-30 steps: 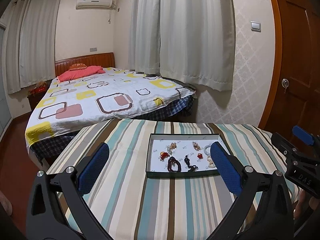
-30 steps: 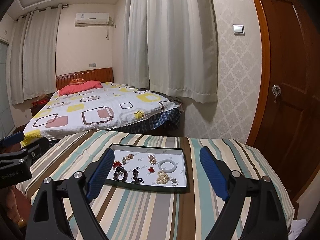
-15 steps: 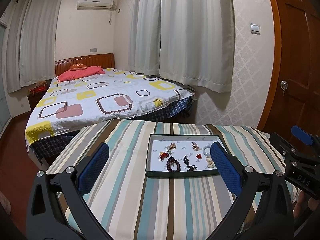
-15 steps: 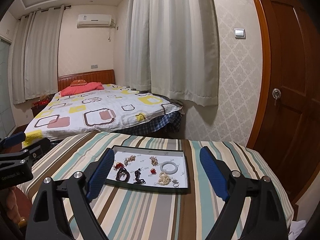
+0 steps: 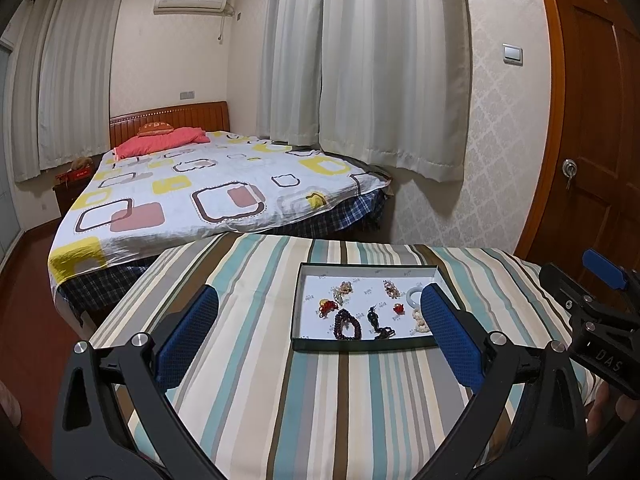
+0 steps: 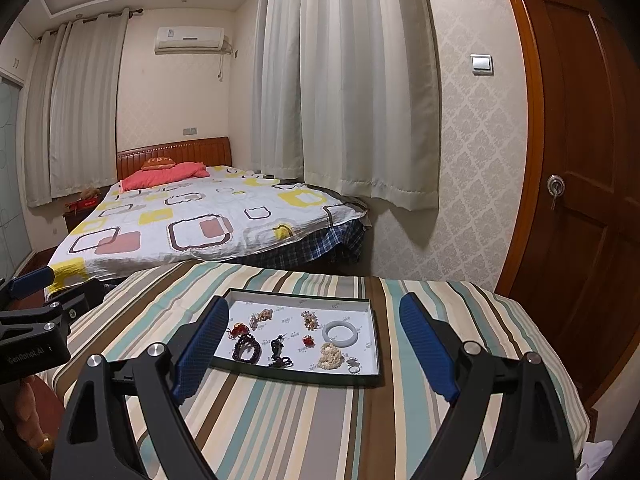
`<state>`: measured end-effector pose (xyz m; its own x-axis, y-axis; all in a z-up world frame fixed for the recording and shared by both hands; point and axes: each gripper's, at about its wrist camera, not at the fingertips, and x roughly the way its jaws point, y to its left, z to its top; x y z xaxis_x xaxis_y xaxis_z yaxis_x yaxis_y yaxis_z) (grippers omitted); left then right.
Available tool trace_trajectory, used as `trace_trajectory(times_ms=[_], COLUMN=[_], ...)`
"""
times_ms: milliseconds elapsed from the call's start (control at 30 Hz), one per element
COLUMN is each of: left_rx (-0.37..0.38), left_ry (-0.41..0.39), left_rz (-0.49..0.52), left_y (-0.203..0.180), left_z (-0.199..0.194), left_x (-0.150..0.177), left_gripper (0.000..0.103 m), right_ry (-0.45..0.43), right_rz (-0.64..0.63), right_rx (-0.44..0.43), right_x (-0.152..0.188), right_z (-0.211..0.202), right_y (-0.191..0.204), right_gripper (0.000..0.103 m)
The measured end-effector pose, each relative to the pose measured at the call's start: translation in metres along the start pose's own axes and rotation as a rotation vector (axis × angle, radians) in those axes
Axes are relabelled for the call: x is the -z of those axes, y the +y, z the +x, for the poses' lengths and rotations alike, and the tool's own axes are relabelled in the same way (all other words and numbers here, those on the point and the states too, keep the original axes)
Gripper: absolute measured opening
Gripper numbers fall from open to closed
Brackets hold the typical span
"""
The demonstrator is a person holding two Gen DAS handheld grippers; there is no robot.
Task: Organize jewelry
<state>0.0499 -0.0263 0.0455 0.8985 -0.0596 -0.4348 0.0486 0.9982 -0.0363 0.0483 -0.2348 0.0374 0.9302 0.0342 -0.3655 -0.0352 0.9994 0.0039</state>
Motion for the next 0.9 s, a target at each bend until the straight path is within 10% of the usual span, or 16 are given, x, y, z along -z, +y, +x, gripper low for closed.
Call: trace_trajectory(times_ms=[900], left_rx=[-0.001], left_ry=[-0.007], left_rz=[0.0], left_y=[0.0006], left_z=[0.0004], left_x=[0.0004], left_gripper=[0.099], right_ry=[0.0], right_rz=[0.0], right_rx=[0.0], right_x=[0.0005], right_z=[0.0009], right_y=[0.0006], right_gripper=[0.085])
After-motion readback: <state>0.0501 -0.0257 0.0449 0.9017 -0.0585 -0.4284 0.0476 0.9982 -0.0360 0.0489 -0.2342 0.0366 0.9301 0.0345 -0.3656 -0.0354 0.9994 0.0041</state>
